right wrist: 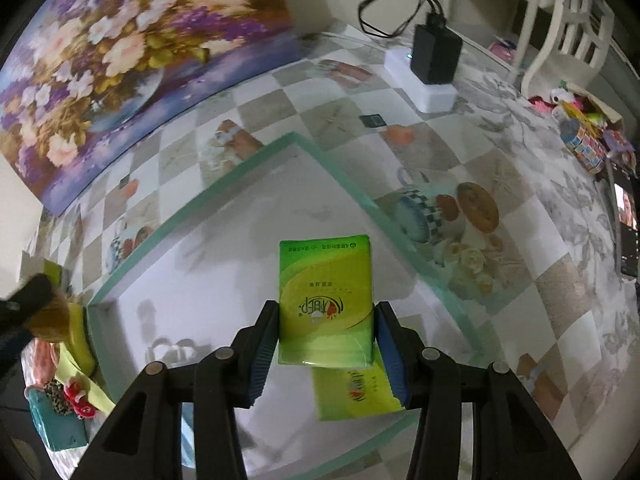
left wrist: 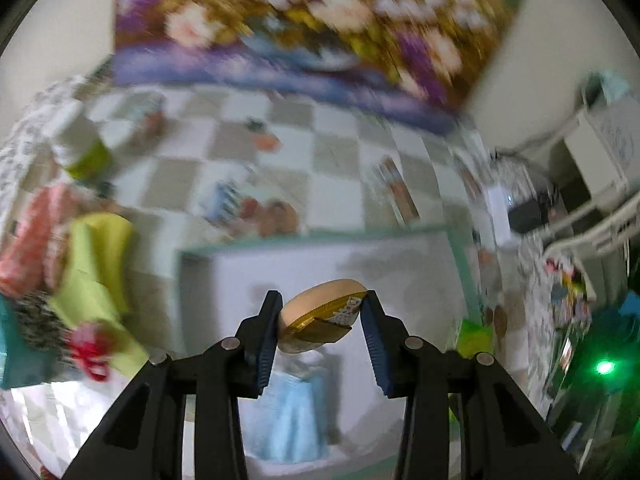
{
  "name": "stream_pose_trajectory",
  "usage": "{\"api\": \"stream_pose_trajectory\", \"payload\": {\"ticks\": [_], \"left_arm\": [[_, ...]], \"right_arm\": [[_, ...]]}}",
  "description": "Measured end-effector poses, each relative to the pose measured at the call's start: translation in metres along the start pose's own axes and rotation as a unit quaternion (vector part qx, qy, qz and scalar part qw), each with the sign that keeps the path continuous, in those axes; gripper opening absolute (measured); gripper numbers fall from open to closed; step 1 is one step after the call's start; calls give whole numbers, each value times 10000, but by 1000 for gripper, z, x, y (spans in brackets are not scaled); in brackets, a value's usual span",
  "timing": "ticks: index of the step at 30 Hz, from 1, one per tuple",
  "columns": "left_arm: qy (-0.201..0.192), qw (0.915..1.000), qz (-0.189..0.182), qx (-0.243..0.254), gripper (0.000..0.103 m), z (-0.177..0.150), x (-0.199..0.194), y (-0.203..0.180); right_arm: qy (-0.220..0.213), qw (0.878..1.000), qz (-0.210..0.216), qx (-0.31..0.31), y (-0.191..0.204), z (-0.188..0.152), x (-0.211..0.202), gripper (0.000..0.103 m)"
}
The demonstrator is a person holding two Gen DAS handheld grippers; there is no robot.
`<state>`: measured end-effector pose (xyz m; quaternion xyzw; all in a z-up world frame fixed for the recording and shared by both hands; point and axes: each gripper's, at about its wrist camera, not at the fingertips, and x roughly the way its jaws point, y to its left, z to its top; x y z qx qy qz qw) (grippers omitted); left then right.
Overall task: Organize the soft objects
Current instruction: 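Carry the pouch and tissue pack into the tray and open both tools, then move left tool to the pink-white knitted scarf while right tool approaches the red fluffy toy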
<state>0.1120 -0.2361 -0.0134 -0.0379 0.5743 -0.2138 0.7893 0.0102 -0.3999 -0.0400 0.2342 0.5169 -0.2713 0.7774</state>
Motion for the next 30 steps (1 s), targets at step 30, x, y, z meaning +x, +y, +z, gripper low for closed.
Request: {"api": "stream_pose_trajectory", "payload": {"ticks": [30], "left_arm": [[-539,9843,1147,-1227,80,-12,-78,150]], "right_arm": [[-246,9947,299,-954,75,-18,-44,63]]}}
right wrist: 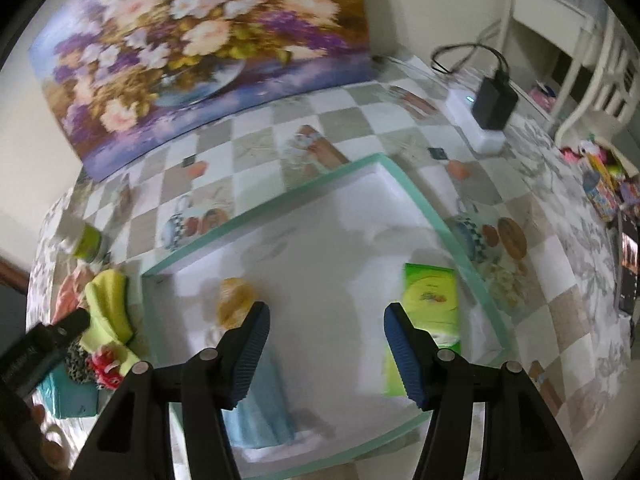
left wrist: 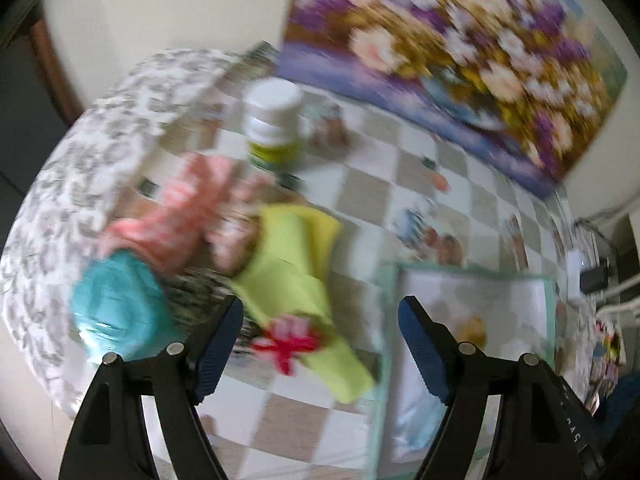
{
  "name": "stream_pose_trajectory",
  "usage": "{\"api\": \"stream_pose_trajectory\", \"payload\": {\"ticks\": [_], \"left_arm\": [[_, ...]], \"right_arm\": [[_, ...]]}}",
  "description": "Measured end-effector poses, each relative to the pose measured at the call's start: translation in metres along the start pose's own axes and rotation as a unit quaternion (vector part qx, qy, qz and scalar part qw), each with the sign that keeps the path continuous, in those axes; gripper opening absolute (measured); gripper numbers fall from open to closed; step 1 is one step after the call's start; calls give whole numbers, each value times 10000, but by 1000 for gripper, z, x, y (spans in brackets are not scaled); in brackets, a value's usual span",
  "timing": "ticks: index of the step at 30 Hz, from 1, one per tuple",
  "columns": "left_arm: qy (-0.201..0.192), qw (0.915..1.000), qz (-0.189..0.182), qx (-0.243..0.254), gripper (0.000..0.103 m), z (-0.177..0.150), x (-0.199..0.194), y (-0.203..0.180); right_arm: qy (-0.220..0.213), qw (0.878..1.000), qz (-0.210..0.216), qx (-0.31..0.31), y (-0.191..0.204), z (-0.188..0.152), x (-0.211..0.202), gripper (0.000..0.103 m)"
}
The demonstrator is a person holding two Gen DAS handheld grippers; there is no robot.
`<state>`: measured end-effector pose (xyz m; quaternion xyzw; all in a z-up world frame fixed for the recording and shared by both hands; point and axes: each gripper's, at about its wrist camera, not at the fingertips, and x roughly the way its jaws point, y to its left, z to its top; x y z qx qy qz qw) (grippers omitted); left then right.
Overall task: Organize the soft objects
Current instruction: 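Move left tool to the pink-white knitted scarf while right tool approaches the red fluffy toy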
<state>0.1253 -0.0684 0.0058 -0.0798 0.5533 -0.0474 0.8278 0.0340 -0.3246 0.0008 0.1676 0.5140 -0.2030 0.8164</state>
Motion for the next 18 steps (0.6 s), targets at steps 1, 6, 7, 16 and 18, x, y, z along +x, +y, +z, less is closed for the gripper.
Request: {"api": "stream_pose_trajectory", "payload": {"ticks": [1,6,7,16,18], "left_arm": [[-72,9999,44,-88,80,3,-6,12],[-139,9990,180,-380,81,12,-20,56],[-171,9987,238,-420,81,14,-23,67],[-363,9939,432,-951,87,24,-36,137],[-310,9935,440,-1000,87,25,-32,146]], "right_arm": [[-15,10000,27,-61,5,-1,-2,63],[-147,9992,40,-356,28,-6,-10,63],[-167,9990,118,-395,32,-7,-12,63],[-220,9937,915,-607,81,-17,-15,63],[-183,9913,1066,-754,97,-20,-12,63]]}}
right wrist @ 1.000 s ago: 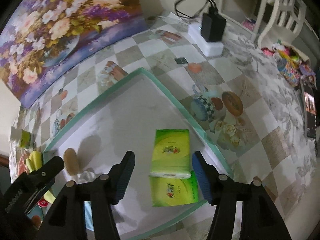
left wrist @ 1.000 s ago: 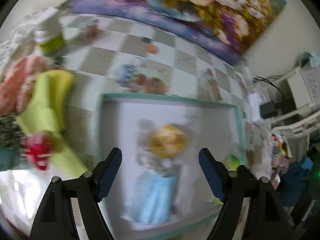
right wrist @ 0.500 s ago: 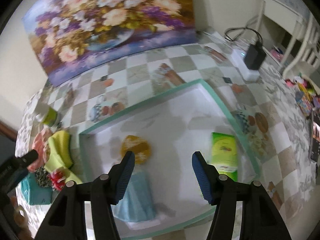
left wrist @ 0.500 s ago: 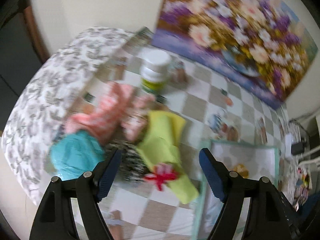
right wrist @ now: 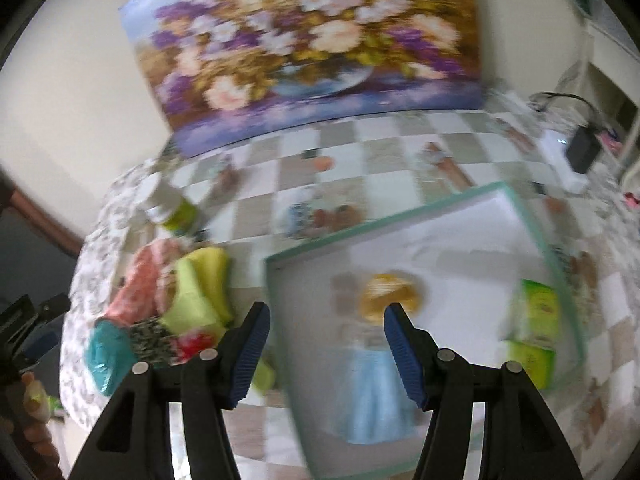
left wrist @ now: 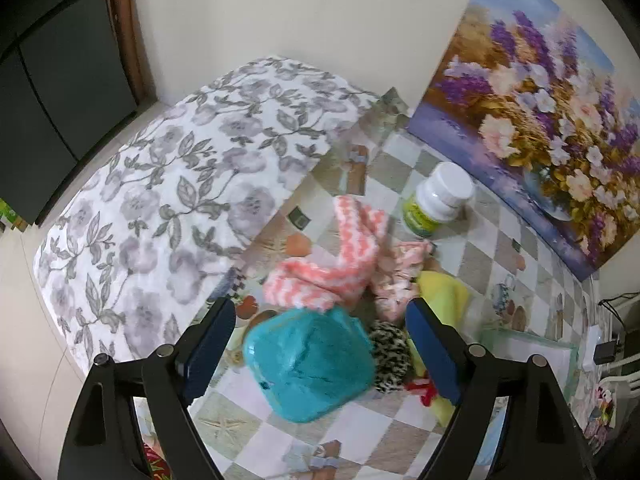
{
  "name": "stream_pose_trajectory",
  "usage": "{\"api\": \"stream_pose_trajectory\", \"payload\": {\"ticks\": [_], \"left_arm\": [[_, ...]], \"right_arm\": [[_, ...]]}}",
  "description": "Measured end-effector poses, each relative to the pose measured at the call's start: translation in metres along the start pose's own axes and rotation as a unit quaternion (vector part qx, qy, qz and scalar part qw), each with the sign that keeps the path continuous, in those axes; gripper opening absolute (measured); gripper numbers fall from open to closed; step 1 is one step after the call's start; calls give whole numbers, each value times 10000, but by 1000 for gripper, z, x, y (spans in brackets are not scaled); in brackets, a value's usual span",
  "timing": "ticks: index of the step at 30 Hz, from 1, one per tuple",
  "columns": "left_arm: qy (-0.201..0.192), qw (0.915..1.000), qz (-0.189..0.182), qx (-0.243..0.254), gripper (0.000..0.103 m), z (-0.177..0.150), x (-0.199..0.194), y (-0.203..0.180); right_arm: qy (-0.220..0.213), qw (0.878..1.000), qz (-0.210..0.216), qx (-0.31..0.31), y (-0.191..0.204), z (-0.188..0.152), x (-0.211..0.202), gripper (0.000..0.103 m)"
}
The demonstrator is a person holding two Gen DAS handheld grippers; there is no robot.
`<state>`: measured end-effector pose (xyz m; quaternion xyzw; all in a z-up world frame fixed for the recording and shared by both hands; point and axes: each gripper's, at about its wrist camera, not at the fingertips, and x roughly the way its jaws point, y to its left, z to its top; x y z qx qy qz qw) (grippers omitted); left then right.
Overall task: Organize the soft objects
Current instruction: 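Move left tool to the pink-white knitted scarf while right tool approaches the red fluffy toy, then close left tool on the knitted scarf while right tool grips the red fluffy toy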
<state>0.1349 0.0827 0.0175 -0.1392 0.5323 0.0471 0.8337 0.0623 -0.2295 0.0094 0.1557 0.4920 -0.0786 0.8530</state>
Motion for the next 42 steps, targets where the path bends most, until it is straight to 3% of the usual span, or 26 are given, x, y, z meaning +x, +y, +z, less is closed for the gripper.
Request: {"api": "stream_pose_trajectory", "payload": {"ticks": [4,12,20,26,28,32,35,37,42], "left_arm": [[186,9997,-124,-58,87,1,11,6],[425,9973,-383,451,87,-1,28,-20],[653,9961,-564,199,87,10,50,-5],[678,9952,-702,116,87,24,60,2],[703,9951,-677,155,87,26,64,0],[793,9941,-547,491,86,30,74,-11],[922,9914,-531,756,86,34,82,-18],[1067,9884,-464,971,84,37,89,-24],[1415,9792,-205,1437,74,41,109,-38]], "right_arm": [[194,9991,346,-151,25,-5,14,63],[657,9934,833,-429,66,-23,44,63],[972,9882,1012,-617,93,-37,72,61],[1096,9876,933,-631,98,-40,89,49],[1120,9877,933,-561,96,-39,93,39],[1148,9867,1055,-459,91,-35,97,36],[1166,9857,1165,-362,87,-32,98,27],[1158,9857,1189,-306,84,-29,98,13],[1203,9843,1277,-180,78,-24,101,9]]}}
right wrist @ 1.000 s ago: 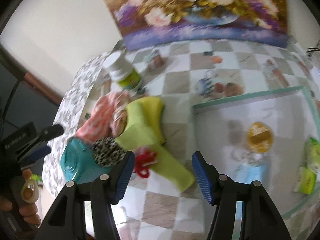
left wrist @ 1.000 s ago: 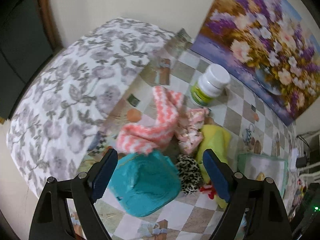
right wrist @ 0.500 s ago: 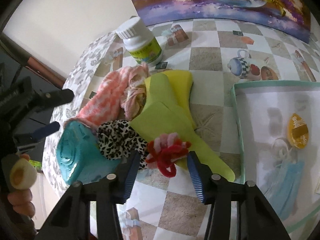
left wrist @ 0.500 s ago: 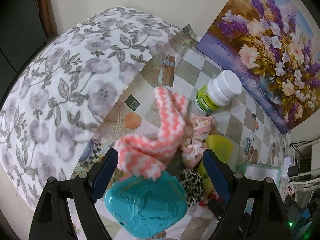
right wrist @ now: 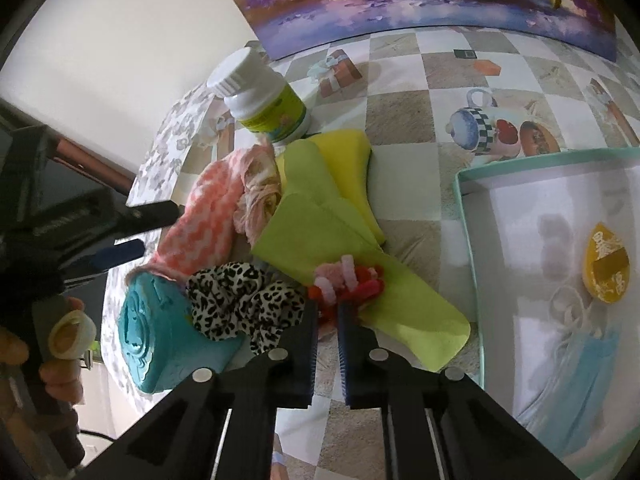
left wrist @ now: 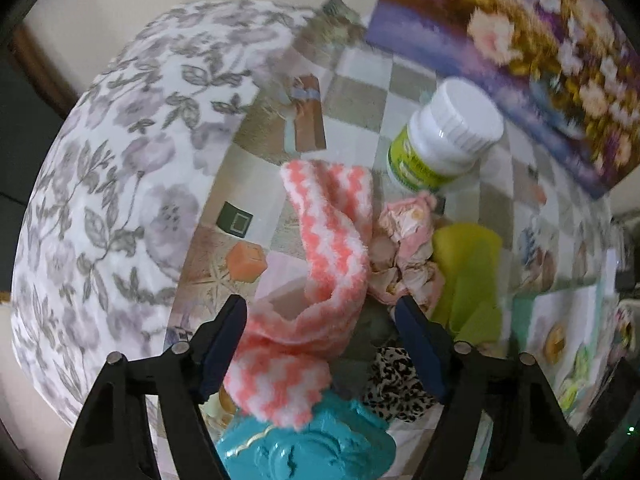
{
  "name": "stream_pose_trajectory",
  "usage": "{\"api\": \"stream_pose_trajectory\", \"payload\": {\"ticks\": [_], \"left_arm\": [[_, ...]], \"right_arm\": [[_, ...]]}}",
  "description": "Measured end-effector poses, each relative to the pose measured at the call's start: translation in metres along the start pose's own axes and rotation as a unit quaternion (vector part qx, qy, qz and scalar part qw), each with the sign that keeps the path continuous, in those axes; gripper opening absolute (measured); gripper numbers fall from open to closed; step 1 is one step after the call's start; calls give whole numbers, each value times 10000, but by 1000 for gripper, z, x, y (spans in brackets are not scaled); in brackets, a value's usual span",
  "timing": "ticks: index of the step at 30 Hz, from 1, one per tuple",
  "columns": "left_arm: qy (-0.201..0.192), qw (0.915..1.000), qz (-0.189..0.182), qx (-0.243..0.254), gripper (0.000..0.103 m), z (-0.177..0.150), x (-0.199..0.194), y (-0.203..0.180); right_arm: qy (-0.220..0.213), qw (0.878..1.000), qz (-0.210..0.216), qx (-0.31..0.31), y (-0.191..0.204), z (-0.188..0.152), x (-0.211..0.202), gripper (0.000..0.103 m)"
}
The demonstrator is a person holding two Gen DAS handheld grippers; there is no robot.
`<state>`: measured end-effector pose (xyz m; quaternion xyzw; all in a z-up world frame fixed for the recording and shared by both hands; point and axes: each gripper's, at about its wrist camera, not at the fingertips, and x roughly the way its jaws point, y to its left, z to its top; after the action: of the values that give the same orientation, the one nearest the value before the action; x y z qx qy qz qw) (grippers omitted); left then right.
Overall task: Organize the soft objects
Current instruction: 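Close left tool on the knitted scarf while right tool grips the red fluffy toy, then lift the scarf and red toy, carry them into the tray, open both tools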
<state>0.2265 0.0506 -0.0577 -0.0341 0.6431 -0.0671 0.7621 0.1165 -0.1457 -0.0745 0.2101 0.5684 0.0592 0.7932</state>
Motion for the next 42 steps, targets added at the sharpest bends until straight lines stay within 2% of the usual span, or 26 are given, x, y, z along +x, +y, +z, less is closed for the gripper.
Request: {"api": "stream_pose_trajectory", "payload": {"ticks": [2,5,8,10,12,15,20,24,35,42], "left_arm": [[92,9996,213,153,71,4,6,-5],[327,9990,253,152,60,10,18,-6],[430,9984,321,189,53,13,28,-6],[492,9981,315,191,45,14,33,-5],[509,9982,247,192,26,14,37,-4],[490,9981,273,236,13,12,39,-4],[417,9985,263,228,10,5,34,1],[392,9987,266,197,10,2,27,6],[442,9984,253,249,10,7,27,7],[493,9981,297,241,10,8,37,3]], "right_arm": [[24,10000,29,32,-2,0,1,9],[40,9999,65,76,-6,2,2,9],[44,9999,92,110,-10,1,-1,9],[63,9998,120,144,-12,2,0,9],[74,9997,154,180,-14,3,0,9],[83,9997,140,173,-13,3,0,12],[5,10000,39,76,-10,5,-2,12],[-20,10000,-23,73,-10,5,-1,32],[49,10000,-26,55,-9,9,18,32],[100,9998,65,185,-11,11,27,36]]}}
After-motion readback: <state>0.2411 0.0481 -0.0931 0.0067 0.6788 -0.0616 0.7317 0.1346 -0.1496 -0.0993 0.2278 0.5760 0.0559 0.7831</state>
